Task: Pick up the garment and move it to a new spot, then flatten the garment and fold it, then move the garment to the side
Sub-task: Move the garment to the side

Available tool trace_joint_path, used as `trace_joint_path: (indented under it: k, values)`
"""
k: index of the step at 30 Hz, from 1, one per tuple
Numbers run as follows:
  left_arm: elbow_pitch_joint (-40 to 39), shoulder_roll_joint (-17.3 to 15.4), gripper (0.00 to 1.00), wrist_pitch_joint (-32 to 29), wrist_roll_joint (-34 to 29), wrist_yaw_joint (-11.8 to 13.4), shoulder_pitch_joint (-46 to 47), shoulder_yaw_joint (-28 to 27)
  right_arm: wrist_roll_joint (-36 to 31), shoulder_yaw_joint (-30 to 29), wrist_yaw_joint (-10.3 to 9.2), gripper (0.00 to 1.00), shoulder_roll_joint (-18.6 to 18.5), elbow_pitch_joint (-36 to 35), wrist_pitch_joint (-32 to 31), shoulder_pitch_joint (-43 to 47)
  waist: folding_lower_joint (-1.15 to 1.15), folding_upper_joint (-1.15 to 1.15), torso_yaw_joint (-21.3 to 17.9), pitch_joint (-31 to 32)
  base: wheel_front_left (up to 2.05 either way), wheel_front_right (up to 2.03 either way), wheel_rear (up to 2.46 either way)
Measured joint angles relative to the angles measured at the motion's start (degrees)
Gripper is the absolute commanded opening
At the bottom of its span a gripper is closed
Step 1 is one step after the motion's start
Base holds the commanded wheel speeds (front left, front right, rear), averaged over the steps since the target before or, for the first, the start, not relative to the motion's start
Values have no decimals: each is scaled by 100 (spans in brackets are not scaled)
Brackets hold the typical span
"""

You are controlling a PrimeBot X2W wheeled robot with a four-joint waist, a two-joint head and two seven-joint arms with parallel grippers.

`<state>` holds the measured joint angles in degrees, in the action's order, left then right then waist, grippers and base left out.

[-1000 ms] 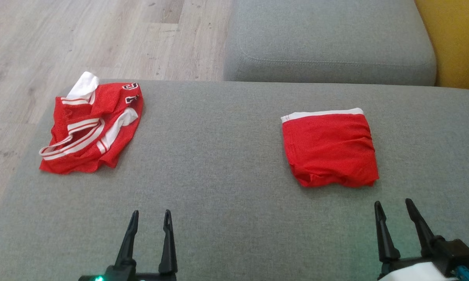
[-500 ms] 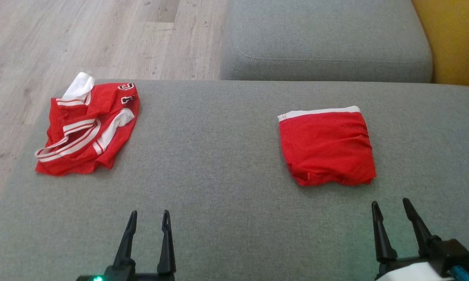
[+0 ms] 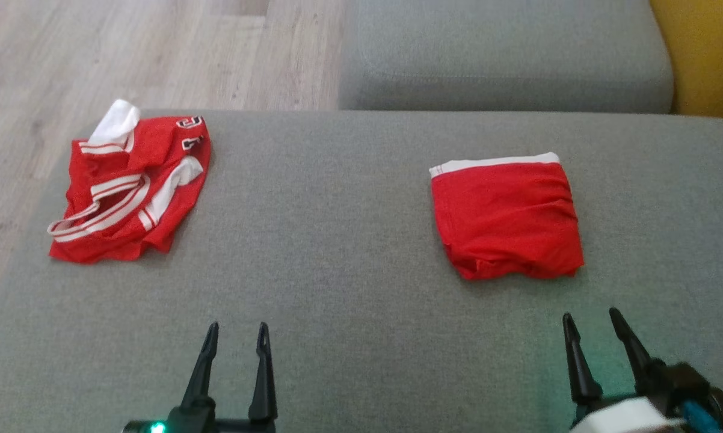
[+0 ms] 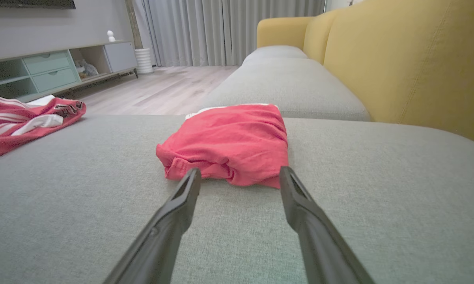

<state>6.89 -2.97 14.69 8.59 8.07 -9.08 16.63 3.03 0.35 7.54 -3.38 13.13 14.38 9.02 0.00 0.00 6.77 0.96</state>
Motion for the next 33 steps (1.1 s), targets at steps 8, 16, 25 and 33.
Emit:
trace_joint_path:
  k: [8, 16, 25, 33]
  values:
    - [-141, 1, 100, 0, 24, 25, 389, 304, 226, -131, 0, 100, -237, 1146, 0, -1434, 1, 0, 21, -507, 0, 0, 0]
    - [-177, 3, 100, 0, 58, 101, 877, 702, 1206, 12, 0, 100, -762, 2392, -624, -2954, 2, 0, 128, -1096, 0, 0, 0]
    - [-224, 10, 100, 1, 110, 237, 1290, 917, 2703, 717, 0, 32, -1224, 2852, -1444, -3521, 1, 0, 351, -1589, 0, 0, 0]
    - [-266, 11, 100, 1, 92, 258, 1366, 947, 3442, 1073, -1, 0, -1880, 2486, -1167, -3535, 0, 0, 134, -1804, 0, 0, 0]
